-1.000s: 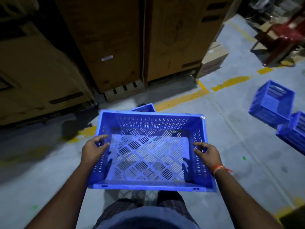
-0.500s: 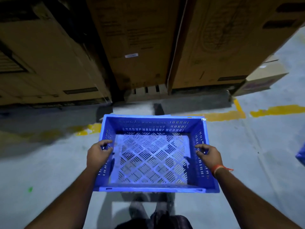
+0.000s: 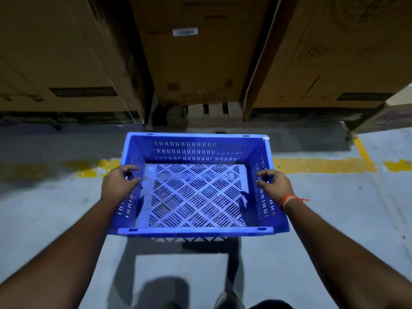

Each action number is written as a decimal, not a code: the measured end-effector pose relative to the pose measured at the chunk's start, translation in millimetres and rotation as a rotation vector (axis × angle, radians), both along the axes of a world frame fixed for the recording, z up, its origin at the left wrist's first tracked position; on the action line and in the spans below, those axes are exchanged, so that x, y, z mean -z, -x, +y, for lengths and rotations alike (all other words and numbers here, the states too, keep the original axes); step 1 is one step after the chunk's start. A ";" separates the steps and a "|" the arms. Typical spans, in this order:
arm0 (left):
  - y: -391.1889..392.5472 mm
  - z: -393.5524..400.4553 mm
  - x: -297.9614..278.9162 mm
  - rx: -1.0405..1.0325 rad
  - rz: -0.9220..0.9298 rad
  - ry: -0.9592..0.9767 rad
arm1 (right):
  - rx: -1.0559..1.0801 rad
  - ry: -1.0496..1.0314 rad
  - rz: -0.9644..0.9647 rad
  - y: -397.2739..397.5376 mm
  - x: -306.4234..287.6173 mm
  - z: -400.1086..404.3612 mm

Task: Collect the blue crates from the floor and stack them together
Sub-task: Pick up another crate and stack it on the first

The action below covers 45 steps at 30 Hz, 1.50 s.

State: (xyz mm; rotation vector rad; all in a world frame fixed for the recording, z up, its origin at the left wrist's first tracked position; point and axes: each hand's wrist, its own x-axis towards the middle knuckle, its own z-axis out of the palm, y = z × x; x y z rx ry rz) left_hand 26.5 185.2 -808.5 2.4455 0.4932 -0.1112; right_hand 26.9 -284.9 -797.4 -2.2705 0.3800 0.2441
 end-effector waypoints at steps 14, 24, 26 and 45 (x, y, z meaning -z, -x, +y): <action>-32.4 4.0 58.8 -0.011 0.003 -0.105 | -0.058 0.181 -0.002 -40.7 63.0 10.3; -37.5 13.1 61.1 0.054 0.046 -0.114 | -0.089 0.292 -0.007 -46.8 67.8 9.0; -37.5 10.2 58.2 0.054 0.047 -0.122 | -0.104 0.333 -0.006 -44.5 69.7 8.7; -39.5 7.2 56.4 0.093 0.004 -0.133 | -0.215 0.441 -0.030 -55.2 58.5 6.1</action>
